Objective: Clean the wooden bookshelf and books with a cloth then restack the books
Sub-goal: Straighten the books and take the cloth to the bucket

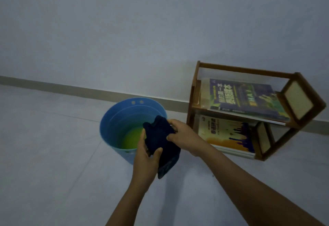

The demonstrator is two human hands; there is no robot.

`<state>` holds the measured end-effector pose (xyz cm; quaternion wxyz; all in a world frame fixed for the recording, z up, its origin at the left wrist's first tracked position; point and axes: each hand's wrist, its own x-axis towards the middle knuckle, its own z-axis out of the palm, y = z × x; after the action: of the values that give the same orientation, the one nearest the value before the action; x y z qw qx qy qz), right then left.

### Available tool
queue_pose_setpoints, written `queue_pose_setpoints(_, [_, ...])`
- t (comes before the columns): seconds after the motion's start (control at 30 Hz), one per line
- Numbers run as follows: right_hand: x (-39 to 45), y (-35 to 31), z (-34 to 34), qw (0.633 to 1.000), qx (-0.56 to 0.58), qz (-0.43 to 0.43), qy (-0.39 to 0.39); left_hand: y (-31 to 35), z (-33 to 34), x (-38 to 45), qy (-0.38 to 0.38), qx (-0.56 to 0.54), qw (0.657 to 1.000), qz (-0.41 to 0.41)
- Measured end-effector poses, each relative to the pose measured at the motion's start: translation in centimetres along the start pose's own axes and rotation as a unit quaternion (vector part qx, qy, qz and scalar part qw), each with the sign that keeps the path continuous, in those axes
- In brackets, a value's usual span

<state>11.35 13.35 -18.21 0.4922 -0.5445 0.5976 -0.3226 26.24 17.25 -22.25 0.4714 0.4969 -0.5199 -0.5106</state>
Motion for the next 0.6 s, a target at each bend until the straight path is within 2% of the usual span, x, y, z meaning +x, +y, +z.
queue_pose_setpoints(0.1, [3.0,-0.5,2.2,0.997,-0.077,-0.029,-0.012,-0.1,-2.5,2.1,0.035,0.115,0.992,0.026])
queue_pose_setpoints(0.23, [5.4,0.9,4.2,0.970,-0.233,-0.055,0.033,-1.2,-3.5,4.0,0.072,0.266,0.961,0.037])
queue_pose_setpoints(0.27, [5.7,1.2,4.5,0.966,-0.249,-0.052,0.044,-1.3,-3.6,4.3,0.079,0.313,0.945,0.044])
queue_pose_setpoints(0.37, [5.8,1.8,4.8,0.944,-0.317,-0.086,0.017,-1.9,-4.4,5.2,0.075,0.514,0.852,0.067])
queue_pose_setpoints(0.4, [5.8,2.1,4.9,0.931,-0.351,-0.097,-0.015,-2.1,-4.8,5.6,0.059,0.545,0.835,0.058])
queue_pose_setpoints(0.47, [5.8,2.1,4.7,0.905,-0.403,-0.102,-0.089,-2.3,-5.7,6.4,-0.005,0.539,0.841,0.045])
queue_pose_setpoints(0.53, [5.7,1.7,4.2,0.887,-0.424,-0.096,-0.154,-2.1,-6.0,7.2,-0.137,0.489,0.861,0.018])
queue_pose_setpoints(0.6, [5.7,1.4,3.8,0.864,-0.457,-0.102,-0.182,-2.0,-5.6,8.0,-0.246,0.468,0.849,-0.016])
